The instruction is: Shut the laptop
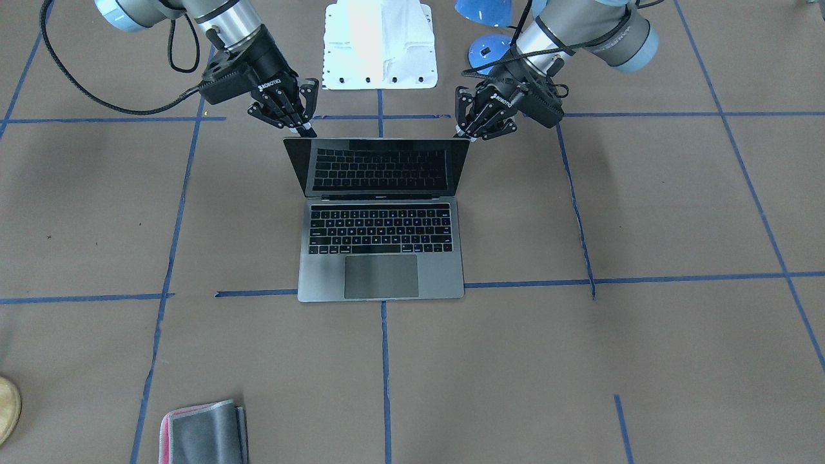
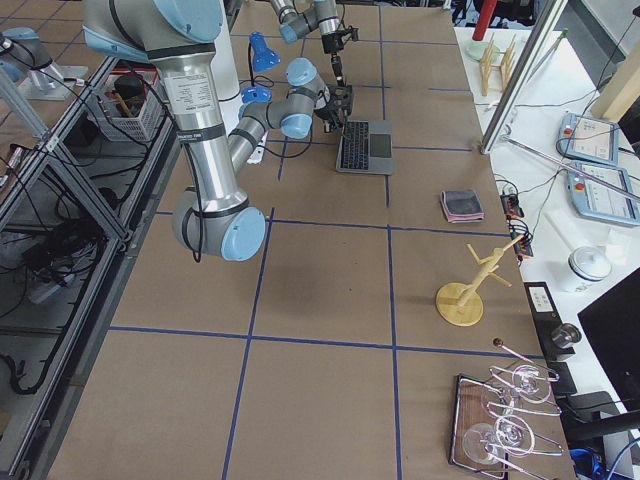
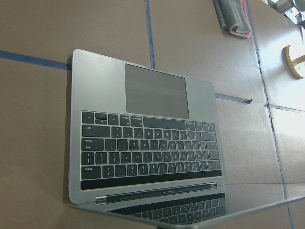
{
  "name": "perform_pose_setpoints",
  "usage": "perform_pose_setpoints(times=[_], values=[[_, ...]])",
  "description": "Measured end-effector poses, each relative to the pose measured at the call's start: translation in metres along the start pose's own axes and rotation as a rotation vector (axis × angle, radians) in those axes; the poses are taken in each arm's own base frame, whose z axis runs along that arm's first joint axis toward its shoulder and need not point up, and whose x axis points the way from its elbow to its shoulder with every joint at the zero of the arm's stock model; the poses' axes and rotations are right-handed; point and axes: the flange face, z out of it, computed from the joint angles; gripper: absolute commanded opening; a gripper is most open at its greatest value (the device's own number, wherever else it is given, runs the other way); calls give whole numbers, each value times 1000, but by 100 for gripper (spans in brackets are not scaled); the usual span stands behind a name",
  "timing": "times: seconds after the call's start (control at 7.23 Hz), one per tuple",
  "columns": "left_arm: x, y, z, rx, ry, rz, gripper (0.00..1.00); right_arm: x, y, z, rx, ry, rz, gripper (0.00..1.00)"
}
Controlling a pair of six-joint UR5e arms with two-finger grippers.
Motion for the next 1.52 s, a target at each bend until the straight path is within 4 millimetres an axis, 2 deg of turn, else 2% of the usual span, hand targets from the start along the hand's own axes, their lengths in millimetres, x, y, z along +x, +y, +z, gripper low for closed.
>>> perform_pose_setpoints(times=[0.55,0.69,0.83,0.97,1.11,1.24,1.38,1.52], values=[[-10,-50,45,25,-81,-28,0,4,-56,47,19,94,29,0],[-16,-60,62,25,-110,-35,0,5,-65,71,18,129,31,0],[-23,-70,89,19,-149,-45,0,7,-73,102,12,175,31,2],[-32,-77,118,9,-192,-45,0,11,-76,128,3,217,28,10],[-40,-81,135,-2,-223,-31,3,14,-76,143,-5,244,22,38],[-44,-81,144,-13,-240,-15,62,15,-74,150,-13,258,16,99],[-47,-84,144,-43,-250,-18,99,15,-73,152,-20,264,16,100],[-51,-92,137,-93,-259,-39,100,16,-75,150,-41,274,23,100]])
